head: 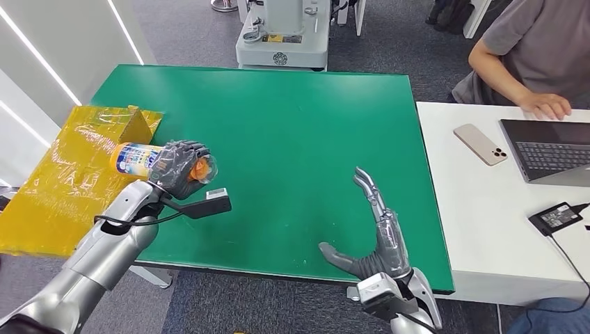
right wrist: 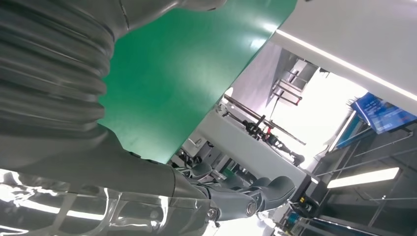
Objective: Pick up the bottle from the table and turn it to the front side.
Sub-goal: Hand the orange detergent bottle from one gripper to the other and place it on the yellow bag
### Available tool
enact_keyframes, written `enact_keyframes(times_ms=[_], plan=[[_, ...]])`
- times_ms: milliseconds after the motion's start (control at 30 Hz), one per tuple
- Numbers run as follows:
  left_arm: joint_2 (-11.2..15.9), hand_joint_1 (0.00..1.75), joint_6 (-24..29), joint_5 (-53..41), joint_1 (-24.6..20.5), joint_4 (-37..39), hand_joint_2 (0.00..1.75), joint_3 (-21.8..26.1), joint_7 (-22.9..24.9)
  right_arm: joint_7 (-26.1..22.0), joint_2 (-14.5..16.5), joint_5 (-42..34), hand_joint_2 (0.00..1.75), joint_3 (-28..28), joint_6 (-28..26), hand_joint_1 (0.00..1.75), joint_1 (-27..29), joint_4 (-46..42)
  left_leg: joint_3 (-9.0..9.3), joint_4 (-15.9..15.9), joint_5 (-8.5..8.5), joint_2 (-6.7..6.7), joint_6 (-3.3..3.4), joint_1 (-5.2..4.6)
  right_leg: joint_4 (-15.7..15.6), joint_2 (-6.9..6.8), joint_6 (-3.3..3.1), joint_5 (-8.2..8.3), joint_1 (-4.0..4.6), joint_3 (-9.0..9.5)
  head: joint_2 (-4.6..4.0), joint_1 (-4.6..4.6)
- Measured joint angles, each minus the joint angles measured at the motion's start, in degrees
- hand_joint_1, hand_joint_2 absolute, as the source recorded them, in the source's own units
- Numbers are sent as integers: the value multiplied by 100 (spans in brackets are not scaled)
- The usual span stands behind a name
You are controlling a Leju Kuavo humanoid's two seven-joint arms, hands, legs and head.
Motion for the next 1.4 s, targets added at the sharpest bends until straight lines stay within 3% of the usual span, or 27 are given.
enact_keyframes(times_ms=[133,300,533,1133,1167,1200,1300,1333,1400], plan=[[-3,175,356,-127,-204,865,175,-19,-135,5,25,0,175,-1,29,0,1,-34,0,0,0,4,0,0,0,6,-1,0,0,0,0,0],[17,175,411,-175,-302,1707,175,-17,-461,5,24,-8,175,-1,29,0,5,-43,0,-1,-1,5,-1,0,0,7,-1,0,0,-2,0,0],[-20,175,441,-235,-376,2556,175,8,-326,-45,28,-57,175,-1,28,0,3,-43,-2,-1,-1,4,-1,0,0,6,-2,-1,0,-3,0,1],[-31,169,1365,-651,-394,3385,175,81,123,10,111,-45,175,-1,44,0,-25,-44,-1,-5,-2,3,-4,2,1,4,-4,-2,1,-2,0,0],[-37,163,1377,-678,-394,3393,175,92,123,8,120,-47,175,-1,45,0,-39,-26,-1,-5,-2,3,-4,1,1,4,-4,-2,1,-2,0,1],[-44,138,1382,-704,-394,3402,175,104,123,6,128,-49,175,-1,45,0,-50,-10,-1,-5,-2,3,-4,1,1,4,-4,-2,1,-2,0,1],[-68,18,1383,-764,-394,3423,175,124,149,1,158,-51,175,-1,45,0,-69,23,-2,-5,-2,2,-4,1,0,4,-4,-2,1,-2,0,1],[-76,0,1381,-777,-395,3429,175,127,171,-1,167,-52,175,-1,46,0,-73,32,-2,-5,-2,2,-4,1,0,4,-4,-2,1,-2,0,1],[-95,0,1365,-790,-395,3441,175,135,232,-2,178,-52,175,-1,46,0,-83,46,-2,-5,-2,2,-4,1,0,4,-4,-2,1,-3,0,1]])
